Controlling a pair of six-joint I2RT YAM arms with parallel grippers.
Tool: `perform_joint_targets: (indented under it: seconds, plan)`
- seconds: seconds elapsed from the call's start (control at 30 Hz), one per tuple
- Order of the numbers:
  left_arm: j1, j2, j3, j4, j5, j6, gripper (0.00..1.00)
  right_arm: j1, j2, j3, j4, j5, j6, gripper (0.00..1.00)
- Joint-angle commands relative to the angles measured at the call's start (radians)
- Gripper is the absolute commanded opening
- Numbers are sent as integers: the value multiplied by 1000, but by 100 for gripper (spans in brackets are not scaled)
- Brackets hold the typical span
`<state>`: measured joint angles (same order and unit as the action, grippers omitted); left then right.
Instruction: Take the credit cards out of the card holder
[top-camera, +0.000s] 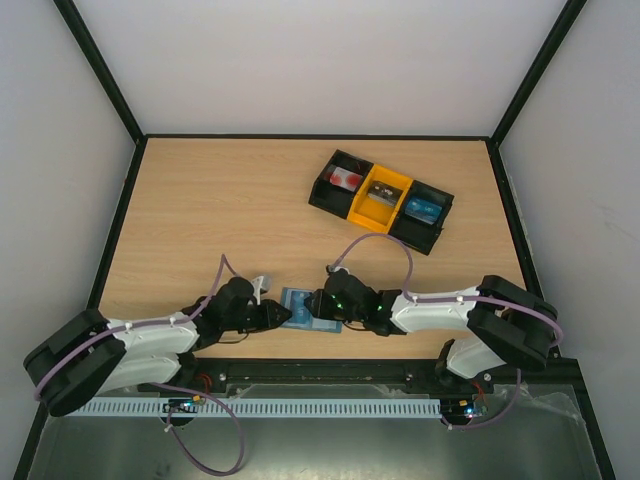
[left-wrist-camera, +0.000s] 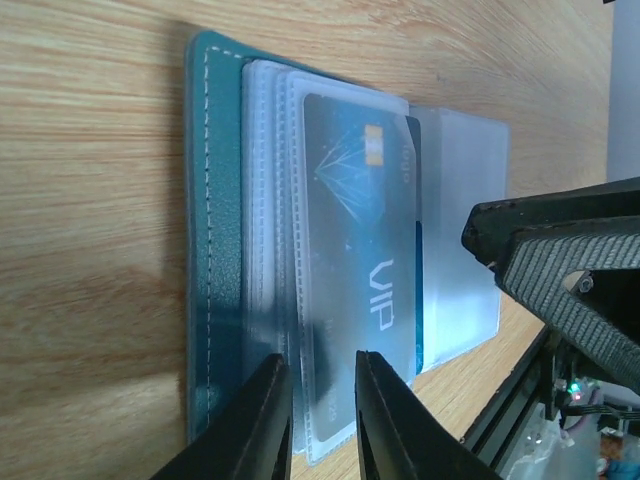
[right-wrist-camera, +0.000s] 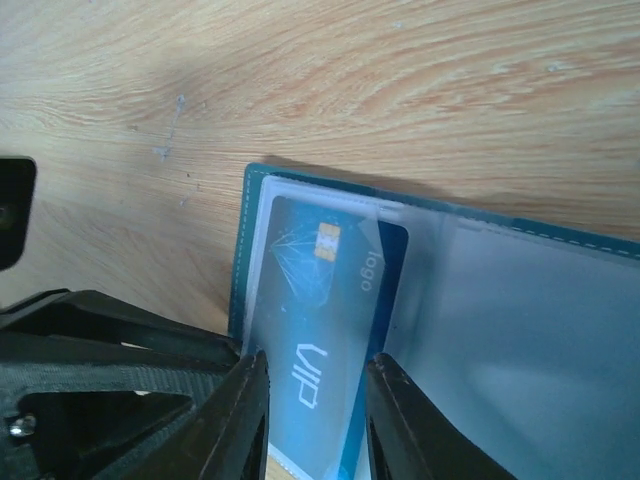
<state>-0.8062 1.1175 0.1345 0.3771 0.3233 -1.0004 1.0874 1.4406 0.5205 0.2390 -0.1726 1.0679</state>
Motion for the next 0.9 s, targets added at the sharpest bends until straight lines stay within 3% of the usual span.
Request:
perform_joint_targets:
  seconds: [0.0,0.27,0.43,0.6,0.73,0.87]
  plan:
    - [-5,19,-37,92,23,-27,18,9,-1,-15,57,45,15,27]
    - [-47,13,-48,131,28,-70,14,10,-16,-54,59,75,-12,23]
    - [-50,-50,-22,22,-18,-62,13,9,2,-73,113,51,-3,19]
    - [-50,-168,4,-117,-91,-55,19,9,17,-80,137,45,1,13]
    - [-49,-208,7,-118,-94,-49,19,9,20,-80,139,52,-2,12]
    - [-49,-168,11,-87,-74,-21,13,10,25,-79,139,57,-3,12]
